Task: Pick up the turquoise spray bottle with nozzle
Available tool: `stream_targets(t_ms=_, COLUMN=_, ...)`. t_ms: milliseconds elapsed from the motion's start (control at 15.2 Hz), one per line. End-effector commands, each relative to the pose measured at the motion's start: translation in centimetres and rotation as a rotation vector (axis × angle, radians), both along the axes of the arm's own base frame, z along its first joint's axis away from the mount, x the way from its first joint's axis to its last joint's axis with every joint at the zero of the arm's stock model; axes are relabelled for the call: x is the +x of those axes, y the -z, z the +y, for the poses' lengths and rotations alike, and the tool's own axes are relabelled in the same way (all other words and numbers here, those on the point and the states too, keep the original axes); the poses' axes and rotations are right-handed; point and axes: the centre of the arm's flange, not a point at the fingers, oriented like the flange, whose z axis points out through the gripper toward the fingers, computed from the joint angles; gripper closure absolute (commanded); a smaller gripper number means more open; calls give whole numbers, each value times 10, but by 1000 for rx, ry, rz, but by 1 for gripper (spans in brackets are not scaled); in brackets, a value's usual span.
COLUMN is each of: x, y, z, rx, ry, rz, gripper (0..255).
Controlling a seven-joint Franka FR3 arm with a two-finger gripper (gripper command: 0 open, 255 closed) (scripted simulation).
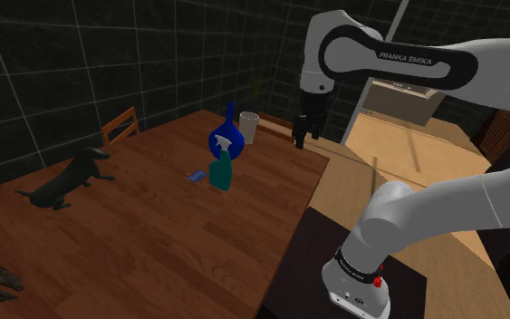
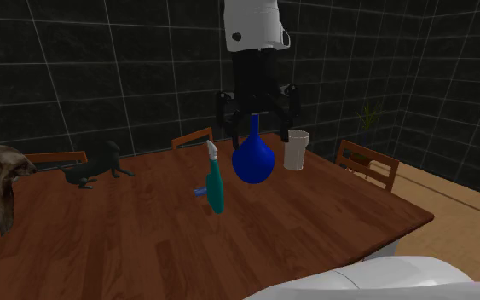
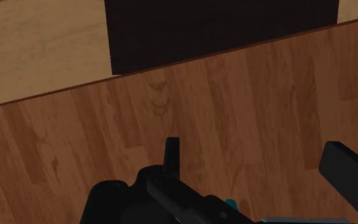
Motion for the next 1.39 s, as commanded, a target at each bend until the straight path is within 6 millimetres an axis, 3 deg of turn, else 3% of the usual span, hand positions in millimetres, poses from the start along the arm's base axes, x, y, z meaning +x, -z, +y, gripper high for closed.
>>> stream_targets(t_ms=0, x=0, y=0, z=0, rx=0, ry=0, rz=0, gripper=0)
stream_targets(t_ms=660, x=139, y=59, z=7, rx=15, ry=-85, rz=133, gripper=0)
stream_targets(t_ms=1320, x=268, y=135, z=26, rx=30, ry=-169, rz=267, gripper=0)
